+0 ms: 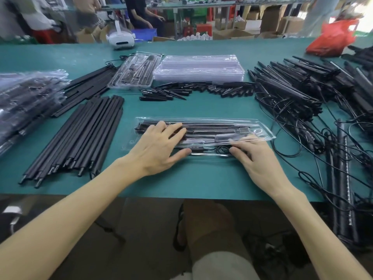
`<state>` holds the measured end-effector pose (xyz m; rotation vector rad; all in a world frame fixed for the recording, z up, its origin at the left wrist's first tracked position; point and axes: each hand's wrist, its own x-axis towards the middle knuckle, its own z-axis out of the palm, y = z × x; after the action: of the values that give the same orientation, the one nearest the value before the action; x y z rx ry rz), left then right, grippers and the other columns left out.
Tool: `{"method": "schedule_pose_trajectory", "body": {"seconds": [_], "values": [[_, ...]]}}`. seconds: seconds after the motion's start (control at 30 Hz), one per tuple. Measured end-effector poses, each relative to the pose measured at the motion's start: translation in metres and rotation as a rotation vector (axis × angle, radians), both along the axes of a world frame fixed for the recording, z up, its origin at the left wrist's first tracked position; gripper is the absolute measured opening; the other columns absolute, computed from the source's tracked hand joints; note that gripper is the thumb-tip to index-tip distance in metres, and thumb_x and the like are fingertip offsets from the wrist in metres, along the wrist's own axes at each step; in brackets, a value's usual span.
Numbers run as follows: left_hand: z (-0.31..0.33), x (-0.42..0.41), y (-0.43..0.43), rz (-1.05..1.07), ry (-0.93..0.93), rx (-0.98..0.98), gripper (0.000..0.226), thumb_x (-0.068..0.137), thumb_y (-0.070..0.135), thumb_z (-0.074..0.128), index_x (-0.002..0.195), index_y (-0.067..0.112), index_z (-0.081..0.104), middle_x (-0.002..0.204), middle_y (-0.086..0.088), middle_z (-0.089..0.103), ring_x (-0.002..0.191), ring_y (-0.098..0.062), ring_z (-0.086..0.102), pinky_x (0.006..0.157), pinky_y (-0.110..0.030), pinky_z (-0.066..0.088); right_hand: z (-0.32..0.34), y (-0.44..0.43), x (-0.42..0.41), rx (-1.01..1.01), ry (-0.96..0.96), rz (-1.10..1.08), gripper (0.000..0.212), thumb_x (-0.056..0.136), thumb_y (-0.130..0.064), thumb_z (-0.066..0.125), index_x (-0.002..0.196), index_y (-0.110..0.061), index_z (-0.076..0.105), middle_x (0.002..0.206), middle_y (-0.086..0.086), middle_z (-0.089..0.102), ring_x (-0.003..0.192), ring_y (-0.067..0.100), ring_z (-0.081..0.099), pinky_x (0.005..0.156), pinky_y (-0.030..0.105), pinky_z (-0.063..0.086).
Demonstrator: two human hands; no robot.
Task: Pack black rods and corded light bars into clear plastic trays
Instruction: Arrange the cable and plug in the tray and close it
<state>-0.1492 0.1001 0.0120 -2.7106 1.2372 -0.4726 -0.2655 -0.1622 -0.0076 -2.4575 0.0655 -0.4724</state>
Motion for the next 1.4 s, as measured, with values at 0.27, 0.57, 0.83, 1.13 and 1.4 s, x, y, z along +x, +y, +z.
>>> {"method": "schedule_pose_trajectory", "body": {"seconds": [0.27,0.57,0.83,1.13,1.4], "values": [[-0.004,-0.004,-0.004,0.033,0.102,-0.058,0.089,0.091,0.078,0.022,0.151,0.016,0.041,0.157,-0.001,0.039,0.135,-0.024,0.034,0.112,-0.043,0.03,-0.001,0.0,-0.028,-0.123,0.032,0.03,0.045,0.099,-0.032,0.059,0.143,-0.023,0.055,0.139,-0.012,0.055,0.133,0.005,0.041,0.108,0.015,0.026],[-0.004,-0.003,-0.004,0.061,0.272,-0.148,0.088,0.087,0.079,0.023,0.153,0.023,0.038,0.166,-0.014,0.013,0.155,-0.026,0.006,0.124,-0.047,0.01,-0.002,0.007,-0.054,-0.232,-0.333,-0.026,0.015,0.093,-0.01,0.068,0.106,-0.006,0.074,0.107,0.001,0.072,0.103,0.019,0.067,0.094,0.036,0.054],[-0.013,0.0,0.0,0.092,0.292,-0.106,0.092,0.085,0.085,0.015,0.16,0.032,0.015,0.169,-0.007,0.006,0.156,-0.017,-0.003,0.127,-0.045,0.005,0.015,0.019,-0.026,-0.225,-0.187,-0.119,0.034,0.099,-0.027,0.059,0.124,-0.005,0.067,0.127,0.005,0.066,0.124,0.02,0.054,0.108,0.036,0.044],[-0.015,0.002,0.002,0.114,0.265,-0.118,0.105,0.085,0.088,0.015,0.161,0.015,0.009,0.169,0.003,0.008,0.155,-0.01,0.0,0.127,-0.039,0.004,0.007,0.022,-0.001,-0.223,0.086,-0.13,0.053,0.103,-0.043,0.044,0.145,-0.011,0.051,0.151,0.002,0.049,0.145,0.017,0.033,0.118,0.028,0.021],[-0.005,0.013,-0.002,0.117,0.268,-0.154,0.112,0.076,0.093,0.023,0.156,0.016,0.03,0.145,0.002,0.04,0.14,-0.02,0.033,0.121,-0.039,0.023,0.006,0.021,-0.002,-0.258,0.087,-0.122,0.055,0.102,-0.045,0.039,0.144,-0.011,0.051,0.148,0.002,0.051,0.144,0.018,0.035,0.118,0.029,0.022]]}}
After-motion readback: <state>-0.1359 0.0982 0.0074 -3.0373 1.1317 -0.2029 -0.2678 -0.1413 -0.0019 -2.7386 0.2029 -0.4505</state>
